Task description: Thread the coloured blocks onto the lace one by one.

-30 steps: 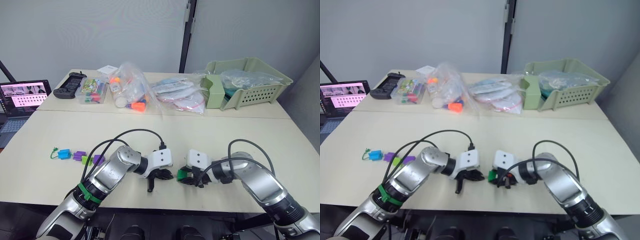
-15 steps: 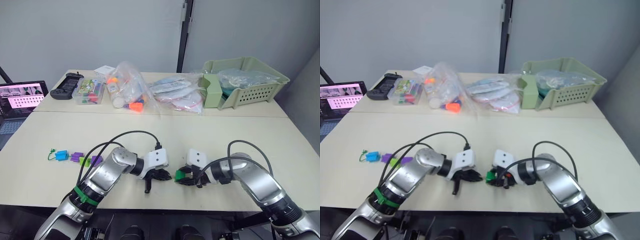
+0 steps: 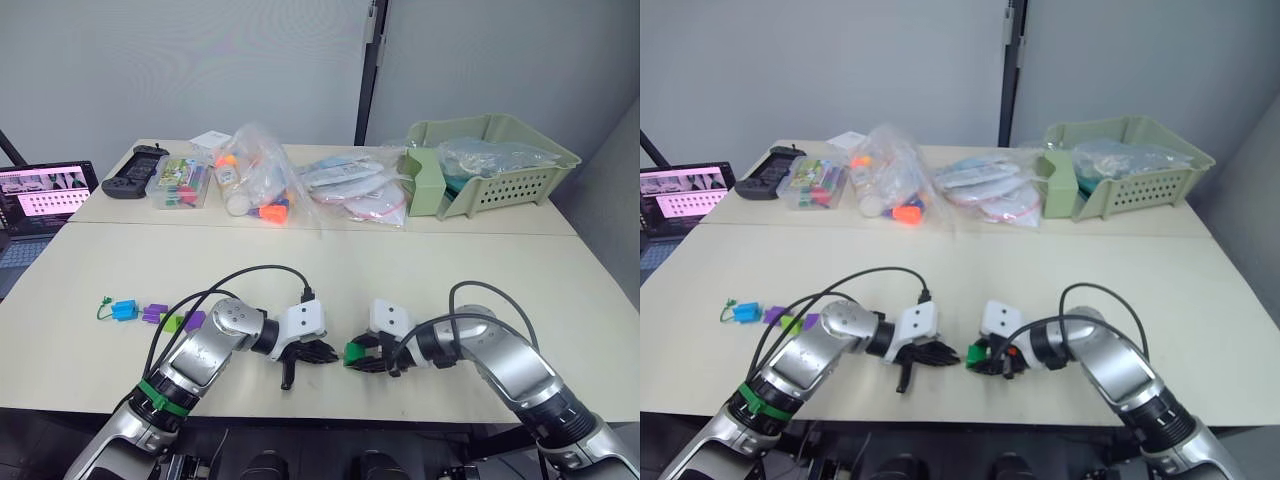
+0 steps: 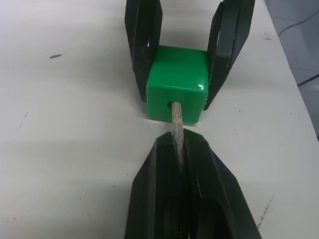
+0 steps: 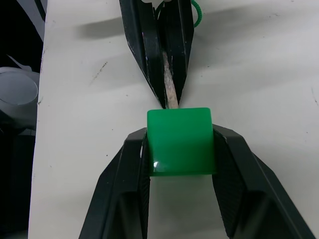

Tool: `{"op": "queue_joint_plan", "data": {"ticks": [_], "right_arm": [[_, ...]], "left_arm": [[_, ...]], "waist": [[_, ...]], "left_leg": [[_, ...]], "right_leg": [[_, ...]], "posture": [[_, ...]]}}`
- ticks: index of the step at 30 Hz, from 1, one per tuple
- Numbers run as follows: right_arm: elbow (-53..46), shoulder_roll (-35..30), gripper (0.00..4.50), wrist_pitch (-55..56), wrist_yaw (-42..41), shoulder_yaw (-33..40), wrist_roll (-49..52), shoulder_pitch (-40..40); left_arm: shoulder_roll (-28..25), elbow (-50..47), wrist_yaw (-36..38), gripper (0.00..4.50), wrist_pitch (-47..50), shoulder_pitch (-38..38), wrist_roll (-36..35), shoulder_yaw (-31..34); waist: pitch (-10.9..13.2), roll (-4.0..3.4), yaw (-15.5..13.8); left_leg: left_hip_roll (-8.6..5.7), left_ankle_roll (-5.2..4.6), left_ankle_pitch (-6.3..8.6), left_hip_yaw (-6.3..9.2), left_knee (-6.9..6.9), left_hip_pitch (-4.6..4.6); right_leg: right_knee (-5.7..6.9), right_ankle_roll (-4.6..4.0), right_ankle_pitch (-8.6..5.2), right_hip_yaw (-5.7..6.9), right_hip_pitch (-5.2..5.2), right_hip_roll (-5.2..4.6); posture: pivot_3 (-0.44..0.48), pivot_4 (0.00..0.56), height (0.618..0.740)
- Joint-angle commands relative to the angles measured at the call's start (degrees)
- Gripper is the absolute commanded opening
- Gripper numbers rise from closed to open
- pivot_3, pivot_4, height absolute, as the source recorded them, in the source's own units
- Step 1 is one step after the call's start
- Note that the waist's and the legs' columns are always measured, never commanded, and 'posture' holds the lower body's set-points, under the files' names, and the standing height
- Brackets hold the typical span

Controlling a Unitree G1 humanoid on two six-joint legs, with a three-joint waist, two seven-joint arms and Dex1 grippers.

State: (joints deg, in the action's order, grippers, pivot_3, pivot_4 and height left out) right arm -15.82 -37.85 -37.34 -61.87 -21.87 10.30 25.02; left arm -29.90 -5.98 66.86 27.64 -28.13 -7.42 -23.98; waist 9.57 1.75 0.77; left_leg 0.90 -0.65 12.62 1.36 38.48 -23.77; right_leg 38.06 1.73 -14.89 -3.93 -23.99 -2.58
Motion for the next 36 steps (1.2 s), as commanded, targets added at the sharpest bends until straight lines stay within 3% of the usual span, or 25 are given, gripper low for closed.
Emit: {"op": "queue_joint_plan", "data": {"ticks": [1,16,26,36], "right_arm": [[0.15,0.67,1.18,-0.49,1.19,-0.81,-0.76,0.97],[0.68,1.57,1.18,-0.13,1.47,-3.19,-2.79,1.85],[2.39,0.83,1.18,-0.65,1.86,-3.03,-4.07,1.60],[2.31,0.30,1.18,-0.68,1.89,-2.93,-4.08,1.26]], "left_arm": [[2.76,-2.19,0.70,0.00,-1.90,-1.97,-1.21,-1.59],[3.53,-0.20,1.01,0.00,-2.29,-4.98,1.76,-3.16],[0.46,1.00,2.85,3.25,-5.83,-5.50,2.71,-2.05],[-5.20,0.89,4.48,3.25,-6.93,-4.53,0.94,2.14]], "waist": [[0.00,0.00,-0.02],[0.00,0.00,0.00],[0.00,0.00,0.11],[0.00,0.00,0.17]], "left_leg": [[0.00,0.00,0.00,0.00,0.00,0.00],[0.00,0.00,0.00,0.01,0.03,0.01],[0.02,0.00,0.00,0.01,-0.07,0.68],[0.04,0.00,0.00,0.02,-0.15,0.74]], "right_leg": [[0.00,0.00,0.00,0.00,0.00,0.00],[0.00,0.00,0.00,0.00,0.02,0.01],[-0.19,0.02,-0.02,0.04,0.74,0.02],[-0.23,0.02,-0.02,0.05,0.78,0.03]], "posture": [[0.000,0.150,0.740],[0.000,0.150,0.740],[0.000,0.150,0.740],[0.000,0.150,0.740]]}}
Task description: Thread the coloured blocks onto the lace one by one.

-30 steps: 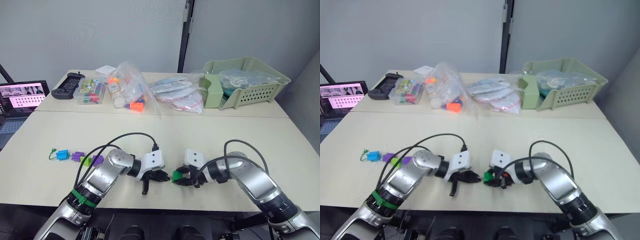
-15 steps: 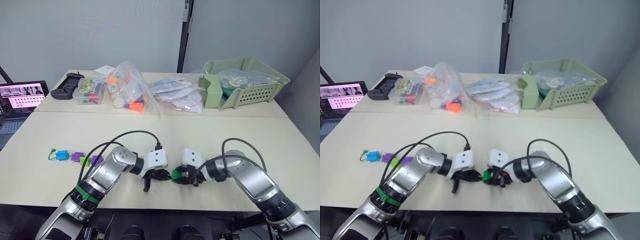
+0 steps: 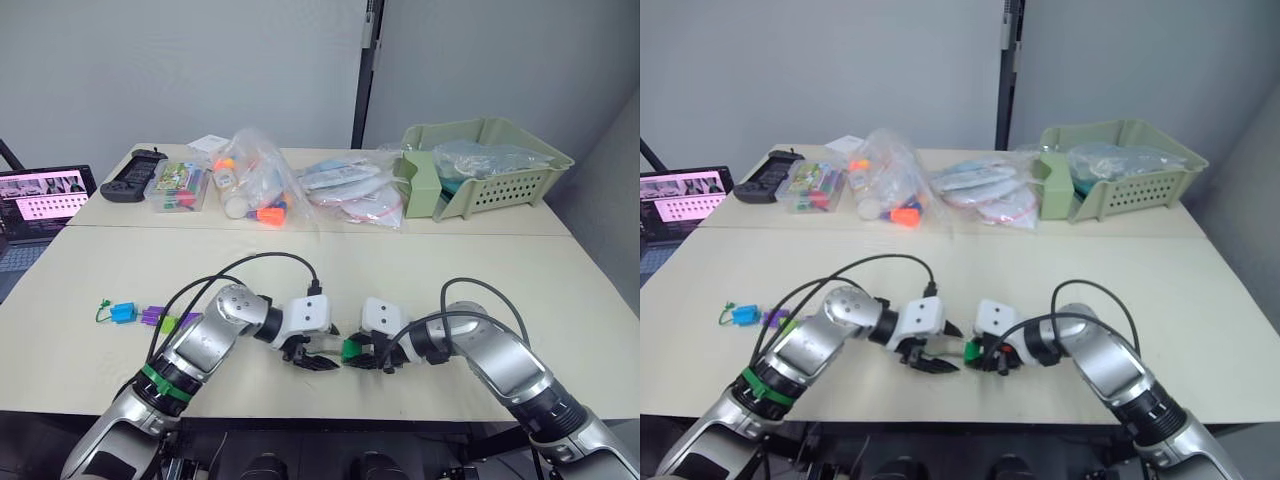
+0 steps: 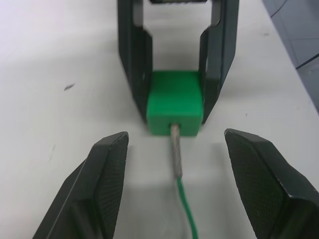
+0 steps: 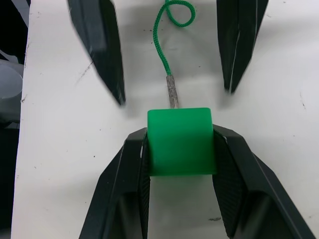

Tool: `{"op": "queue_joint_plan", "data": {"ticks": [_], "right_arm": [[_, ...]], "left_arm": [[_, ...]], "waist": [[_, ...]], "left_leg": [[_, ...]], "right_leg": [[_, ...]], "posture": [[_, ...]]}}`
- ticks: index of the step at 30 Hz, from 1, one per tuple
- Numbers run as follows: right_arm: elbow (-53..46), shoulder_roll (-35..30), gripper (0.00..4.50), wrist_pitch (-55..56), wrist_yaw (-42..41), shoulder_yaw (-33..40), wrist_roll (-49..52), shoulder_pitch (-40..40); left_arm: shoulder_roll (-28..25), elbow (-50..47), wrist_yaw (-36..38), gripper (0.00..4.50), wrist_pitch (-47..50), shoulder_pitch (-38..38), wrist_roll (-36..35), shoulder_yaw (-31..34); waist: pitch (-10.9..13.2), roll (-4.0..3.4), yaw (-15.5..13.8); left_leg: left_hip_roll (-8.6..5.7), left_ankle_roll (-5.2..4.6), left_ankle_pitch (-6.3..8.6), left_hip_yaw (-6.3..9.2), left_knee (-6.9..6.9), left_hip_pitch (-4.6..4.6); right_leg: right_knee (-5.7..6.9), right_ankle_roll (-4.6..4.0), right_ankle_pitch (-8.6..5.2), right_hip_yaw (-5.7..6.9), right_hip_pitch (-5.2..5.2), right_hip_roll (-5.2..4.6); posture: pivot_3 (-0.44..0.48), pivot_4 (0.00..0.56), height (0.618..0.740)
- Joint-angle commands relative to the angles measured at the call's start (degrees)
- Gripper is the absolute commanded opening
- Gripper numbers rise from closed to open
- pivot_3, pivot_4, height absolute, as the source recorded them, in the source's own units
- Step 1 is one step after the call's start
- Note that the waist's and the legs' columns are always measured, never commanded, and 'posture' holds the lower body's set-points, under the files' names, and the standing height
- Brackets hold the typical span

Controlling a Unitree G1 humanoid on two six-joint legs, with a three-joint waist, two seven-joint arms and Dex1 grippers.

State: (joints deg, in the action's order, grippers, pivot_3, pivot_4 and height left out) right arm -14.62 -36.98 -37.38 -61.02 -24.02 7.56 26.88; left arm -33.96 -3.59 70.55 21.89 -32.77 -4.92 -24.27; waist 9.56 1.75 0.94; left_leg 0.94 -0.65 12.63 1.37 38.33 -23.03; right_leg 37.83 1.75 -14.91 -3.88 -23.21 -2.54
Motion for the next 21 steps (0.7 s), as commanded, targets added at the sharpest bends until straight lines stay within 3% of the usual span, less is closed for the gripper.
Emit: {"op": "queue_joint_plan", "data": {"ticks": [1,8,13,15,18,21], "right_arm": [[1.09,-0.59,1.18,-0.62,1.00,-0.79,-1.33,-0.60],[1.06,-0.72,1.18,-0.55,0.85,-0.86,-1.33,-0.44],[0.62,-1.02,1.18,-0.79,0.74,-0.74,-1.24,-0.39],[0.30,-1.18,1.18,-0.97,0.72,-0.67,-1.16,-0.49],[-0.10,-1.48,1.18,-1.16,0.63,-0.55,-1.06,-0.68],[-0.41,-1.70,1.18,-1.32,0.63,-0.53,-0.97,-0.88]], "left_arm": [[-1.69,-1.28,0.94,3.25,-1.41,0.45,-1.54,2.68],[-2.28,-1.89,1.38,3.25,-1.00,3.39,-2.59,2.88],[-0.75,0.36,-0.20,1.75,-2.33,4.33,-1.71,2.43],[-0.51,1.51,-0.48,0.93,-3.26,4.56,-1.22,2.21],[0.02,2.19,-0.98,0.15,-3.79,4.57,-1.18,2.26],[0.49,2.09,-1.36,0.07,-3.71,4.32,-1.25,2.29]], "waist": [[0.00,0.00,0.00],[0.00,0.00,-0.01],[0.00,0.00,-0.06],[0.00,0.00,-0.05],[0.00,0.00,-0.05],[0.00,0.00,-0.16]], "left_leg": [[0.00,0.00,0.00,0.00,0.00,0.00],[0.02,0.00,0.00,0.00,0.00,0.00],[0.01,0.00,0.00,0.00,0.00,0.00],[0.01,0.00,0.00,-0.01,0.00,0.00],[0.01,0.00,0.00,-0.01,0.00,-0.03],[0.00,0.00,0.00,0.00,-0.01,-0.06]], "right_leg": [[0.00,0.00,0.00,0.00,0.00,0.00],[-0.02,0.00,0.00,0.00,0.00,0.00],[-0.03,0.00,0.00,0.00,0.01,0.00],[-0.04,0.00,0.00,0.00,0.01,-0.01],[-0.05,0.00,0.00,0.00,-0.01,0.00],[-0.09,0.00,0.00,0.01,-0.02,-0.01]], "posture": [[0.000,0.150,0.740],[0.000,0.150,0.740],[0.000,0.150,0.740],[0.000,0.150,0.740],[0.000,0.150,0.740],[0.000,0.150,0.740]]}}
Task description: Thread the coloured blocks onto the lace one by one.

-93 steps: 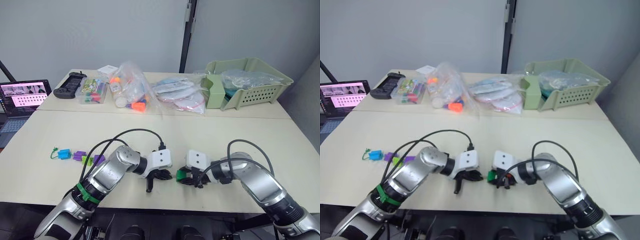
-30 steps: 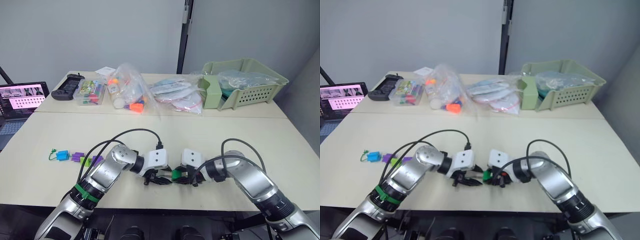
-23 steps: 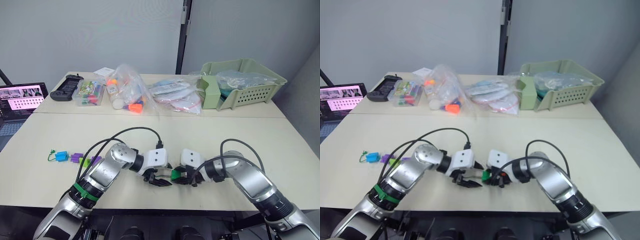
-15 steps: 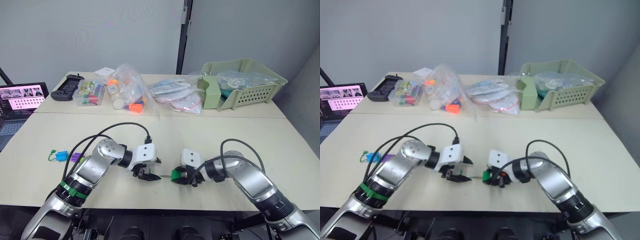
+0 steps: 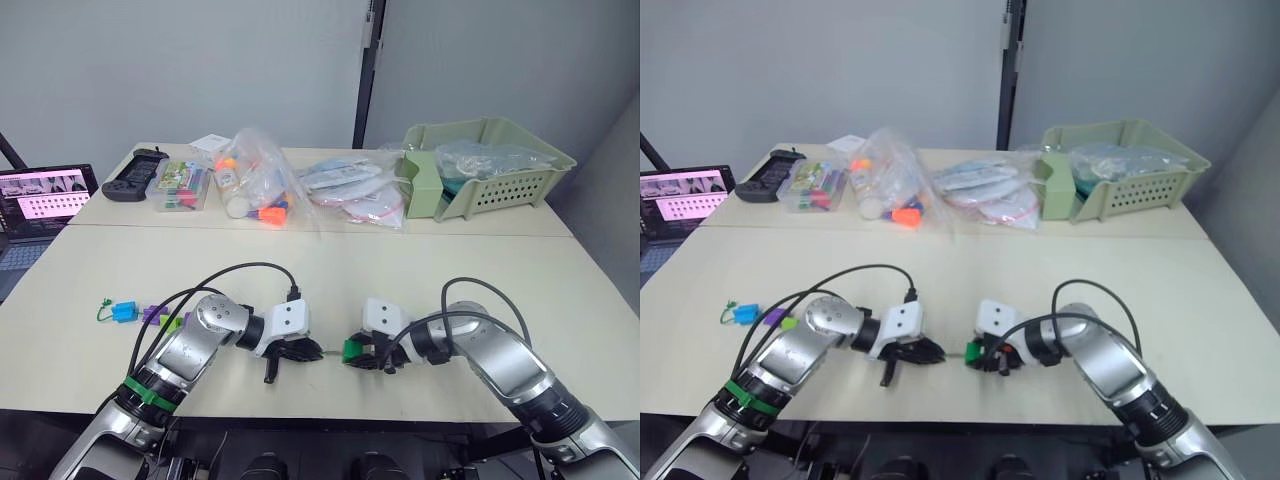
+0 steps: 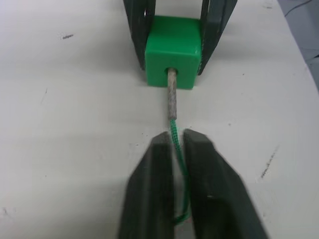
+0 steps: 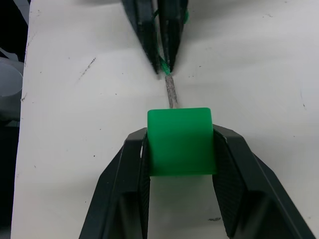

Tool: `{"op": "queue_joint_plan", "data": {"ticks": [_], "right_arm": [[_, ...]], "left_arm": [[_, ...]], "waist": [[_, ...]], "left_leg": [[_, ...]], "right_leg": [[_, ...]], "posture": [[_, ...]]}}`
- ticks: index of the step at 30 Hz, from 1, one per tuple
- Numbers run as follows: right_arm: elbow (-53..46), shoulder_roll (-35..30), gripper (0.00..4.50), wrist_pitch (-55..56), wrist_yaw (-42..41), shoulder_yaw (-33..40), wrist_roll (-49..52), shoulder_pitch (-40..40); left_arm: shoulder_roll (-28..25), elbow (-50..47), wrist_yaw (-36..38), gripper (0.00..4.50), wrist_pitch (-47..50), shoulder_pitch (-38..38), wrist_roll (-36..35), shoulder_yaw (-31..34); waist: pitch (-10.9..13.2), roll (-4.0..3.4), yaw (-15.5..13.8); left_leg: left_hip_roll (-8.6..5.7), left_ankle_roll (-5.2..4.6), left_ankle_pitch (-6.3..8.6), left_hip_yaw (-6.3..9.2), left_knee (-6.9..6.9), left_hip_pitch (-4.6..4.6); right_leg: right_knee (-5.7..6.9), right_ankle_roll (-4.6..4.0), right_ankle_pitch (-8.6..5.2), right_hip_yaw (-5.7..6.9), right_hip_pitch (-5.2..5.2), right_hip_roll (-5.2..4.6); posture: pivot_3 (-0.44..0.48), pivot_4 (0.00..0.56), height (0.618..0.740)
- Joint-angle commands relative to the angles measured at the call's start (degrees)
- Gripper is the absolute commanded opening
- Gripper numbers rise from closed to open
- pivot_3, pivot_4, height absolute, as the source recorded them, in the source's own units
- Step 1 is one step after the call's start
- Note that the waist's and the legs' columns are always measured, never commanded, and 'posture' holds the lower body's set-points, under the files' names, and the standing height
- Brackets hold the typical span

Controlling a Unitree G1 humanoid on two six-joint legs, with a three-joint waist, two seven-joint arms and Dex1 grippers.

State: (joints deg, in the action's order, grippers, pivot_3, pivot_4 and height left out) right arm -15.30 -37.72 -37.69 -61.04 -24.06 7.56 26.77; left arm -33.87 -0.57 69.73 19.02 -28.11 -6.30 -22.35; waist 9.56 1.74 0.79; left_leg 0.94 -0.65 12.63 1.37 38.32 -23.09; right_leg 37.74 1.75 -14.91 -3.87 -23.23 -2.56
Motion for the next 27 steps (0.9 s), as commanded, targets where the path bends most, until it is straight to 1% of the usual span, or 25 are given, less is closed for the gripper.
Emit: {"op": "queue_joint_plan", "data": {"ticks": [1,6,15,23,26,27], "right_arm": [[0.18,-1.00,1.18,-1.07,0.66,-0.49,-0.94,-0.81],[-0.75,-1.16,1.18,-1.55,0.58,-0.71,-0.64,-1.29],[-0.90,-0.92,1.18,-1.91,0.81,-0.91,-0.55,-1.21],[-0.95,-0.86,1.18,-2.14,0.97,-0.82,-0.55,-1.21],[-0.84,-0.88,1.18,-2.12,1.05,-0.85,-0.51,-1.30],[-0.85,-0.89,1.18,-2.12,1.08,-0.86,-0.49,-1.32]], "left_arm": [[0.59,-0.98,-0.68,0.07,-0.82,-0.44,0.11,0.39],[2.20,-2.37,-1.43,0.07,-0.37,-1.18,-0.09,0.14],[5.97,-1.76,-2.37,0.07,-0.08,-2.72,1.15,-2.42],[5.69,-0.65,-3.23,0.07,-0.33,-3.22,2.51,-2.02],[3.80,-1.90,-2.40,0.82,-0.11,-3.06,2.01,-0.98],[3.13,-2.19,-2.63,1.18,-0.34,-2.97,2.14,-0.49]], "waist": [[0.00,0.00,-0.01],[0.00,0.00,-0.04],[0.00,0.00,-0.04],[0.00,0.00,-0.07],[0.00,0.00,-0.03],[0.00,0.00,0.00]], "left_leg": [[0.00,0.00,0.00,0.00,0.00,-0.01],[0.00,0.00,0.00,0.01,-0.01,-0.02],[-0.01,0.00,0.00,0.01,-0.03,-0.05],[-0.02,0.00,0.00,0.02,-0.03,-0.05],[-0.01,0.00,0.00,0.02,-0.04,-0.05],[-0.01,0.00,0.00,0.02,-0.04,-0.05]], "right_leg": [[-0.02,0.00,0.00,0.00,0.00,-0.01],[-0.05,0.00,0.00,0.01,0.01,-0.01],[-0.10,0.00,0.00,0.02,0.01,-0.01],[-0.11,0.00,0.00,0.03,0.02,-0.02],[-0.12,0.00,0.00,0.03,0.01,-0.02],[-0.12,0.00,0.00,0.03,0.01,-0.01]], "posture": [[0.000,0.150,0.740],[0.000,0.150,0.740],[0.000,0.150,0.740],[0.000,0.150,0.740],[0.000,0.150,0.740],[0.000,0.150,0.740]]}}
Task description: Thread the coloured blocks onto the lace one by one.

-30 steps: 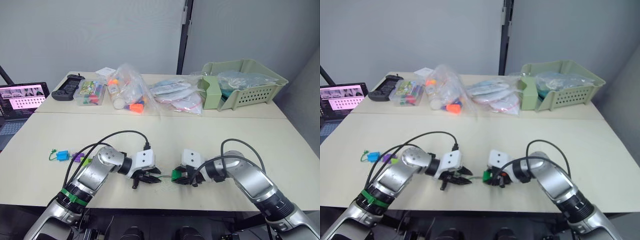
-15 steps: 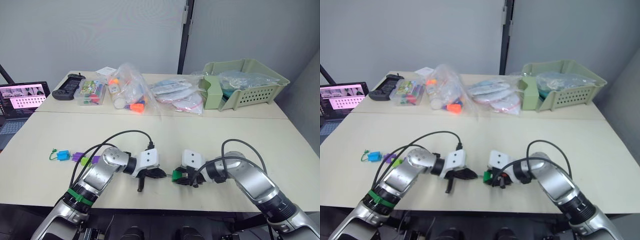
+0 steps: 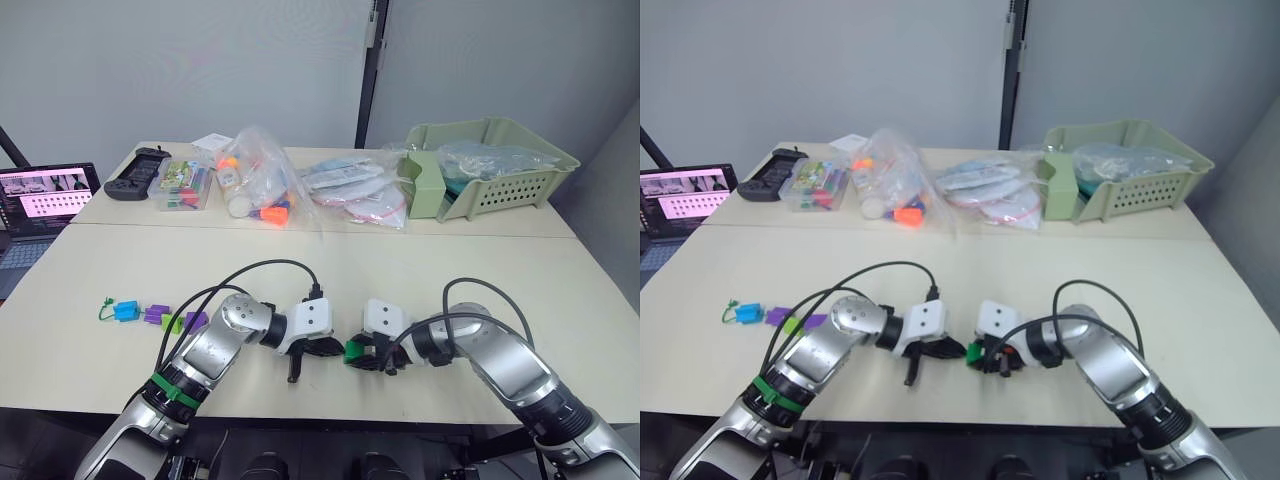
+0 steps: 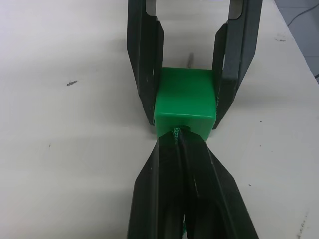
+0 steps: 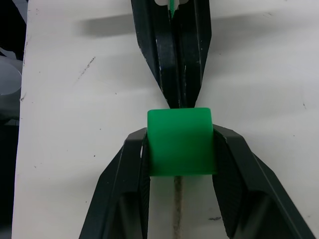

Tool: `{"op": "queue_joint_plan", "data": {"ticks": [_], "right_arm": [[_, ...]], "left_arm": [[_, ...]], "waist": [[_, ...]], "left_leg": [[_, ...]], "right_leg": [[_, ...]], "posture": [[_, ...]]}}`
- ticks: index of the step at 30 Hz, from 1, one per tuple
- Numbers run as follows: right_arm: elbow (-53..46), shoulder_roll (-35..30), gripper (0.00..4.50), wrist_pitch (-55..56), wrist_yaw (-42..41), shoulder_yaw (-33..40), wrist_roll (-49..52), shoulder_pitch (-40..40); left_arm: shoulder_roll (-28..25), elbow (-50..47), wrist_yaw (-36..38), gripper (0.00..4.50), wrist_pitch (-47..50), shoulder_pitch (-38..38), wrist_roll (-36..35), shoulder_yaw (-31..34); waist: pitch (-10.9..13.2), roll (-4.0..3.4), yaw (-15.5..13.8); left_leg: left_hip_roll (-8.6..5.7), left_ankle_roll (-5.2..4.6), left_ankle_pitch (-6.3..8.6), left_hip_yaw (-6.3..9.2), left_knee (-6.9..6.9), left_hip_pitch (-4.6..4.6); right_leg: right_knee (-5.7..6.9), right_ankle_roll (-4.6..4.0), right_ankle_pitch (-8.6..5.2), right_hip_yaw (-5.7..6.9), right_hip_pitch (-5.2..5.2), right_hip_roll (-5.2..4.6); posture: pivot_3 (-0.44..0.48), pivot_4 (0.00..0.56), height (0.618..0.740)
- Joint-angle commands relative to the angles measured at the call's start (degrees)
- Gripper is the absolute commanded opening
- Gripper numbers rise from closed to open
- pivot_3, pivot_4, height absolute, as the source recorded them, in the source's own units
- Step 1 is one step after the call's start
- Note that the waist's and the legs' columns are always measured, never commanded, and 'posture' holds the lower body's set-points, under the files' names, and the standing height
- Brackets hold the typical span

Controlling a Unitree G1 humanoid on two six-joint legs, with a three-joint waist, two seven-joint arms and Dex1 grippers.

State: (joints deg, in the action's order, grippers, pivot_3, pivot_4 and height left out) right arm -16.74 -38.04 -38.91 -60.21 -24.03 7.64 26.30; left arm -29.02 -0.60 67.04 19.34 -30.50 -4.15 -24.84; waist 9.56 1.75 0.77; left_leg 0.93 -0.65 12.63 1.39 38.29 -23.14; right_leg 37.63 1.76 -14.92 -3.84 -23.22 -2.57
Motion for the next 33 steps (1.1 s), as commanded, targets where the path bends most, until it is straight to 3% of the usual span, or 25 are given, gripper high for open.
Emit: {"op": "queue_joint_plan", "data": {"ticks": [1,3,8,15,22,33], "right_arm": [[0.59,-0.58,1.18,-0.93,0.29,-0.89,-0.53,-0.86],[0.63,-0.61,1.18,-0.86,0.32,-0.89,-0.50,-0.88],[0.71,-0.73,1.18,-0.78,0.30,-0.81,-0.44,-0.94],[0.62,-0.98,1.18,-0.88,0.27,-0.64,-0.30,-0.93],[0.30,-1.29,1.18,-1.16,0.43,-0.45,-0.15,-1.18],[0.10,-1.31,1.18,-1.47,0.63,-0.52,-0.01,-1.31]], "left_arm": [[-2.59,-2.49,0.29,1.47,-0.90,-0.40,-0.11,2.33],[-4.55,-3.13,1.32,2.12,-1.14,0.21,-0.45,2.61],[-6.93,-2.65,1.79,2.12,-2.68,2.18,-0.77,3.16],[-5.50,-0.21,1.33,2.12,-4.09,2.50,-0.95,2.90],[-4.60,0.37,2.01,0.02,-4.09,2.31,-1.09,2.78],[-1.82,-0.29,1.20,0.02,-3.38,0.78,-0.52,1.63]], "waist": [[0.00,0.00,0.01],[0.00,0.00,0.01],[0.00,0.00,0.01],[0.00,0.00,-0.03],[0.00,0.00,-0.04],[0.00,0.00,-0.13]], "left_leg": [[0.00,0.00,0.00,0.00,-0.01,0.01],[0.00,0.00,0.00,0.01,-0.02,0.01],[0.01,0.00,0.00,0.01,-0.04,0.02],[0.01,0.00,0.00,0.00,-0.05,0.01],[0.01,0.00,0.00,0.00,-0.06,0.01],[-0.01,0.00,0.00,0.00,-0.05,-0.01]], "right_leg": [[0.00,0.00,0.00,0.00,0.00,0.00],[-0.01,0.00,0.00,0.00,0.00,0.00],[-0.02,0.00,0.00,0.00,0.00,-0.01],[-0.04,0.00,0.00,0.01,0.00,-0.01],[-0.04,0.00,0.00,0.01,0.00,-0.01],[-0.06,0.00,0.00,0.01,0.00,-0.03]], "posture": [[0.000,0.150,0.740],[0.000,0.150,0.740],[0.000,0.150,0.740],[0.000,0.150,0.740],[0.000,0.150,0.740],[0.000,0.150,0.740]]}}
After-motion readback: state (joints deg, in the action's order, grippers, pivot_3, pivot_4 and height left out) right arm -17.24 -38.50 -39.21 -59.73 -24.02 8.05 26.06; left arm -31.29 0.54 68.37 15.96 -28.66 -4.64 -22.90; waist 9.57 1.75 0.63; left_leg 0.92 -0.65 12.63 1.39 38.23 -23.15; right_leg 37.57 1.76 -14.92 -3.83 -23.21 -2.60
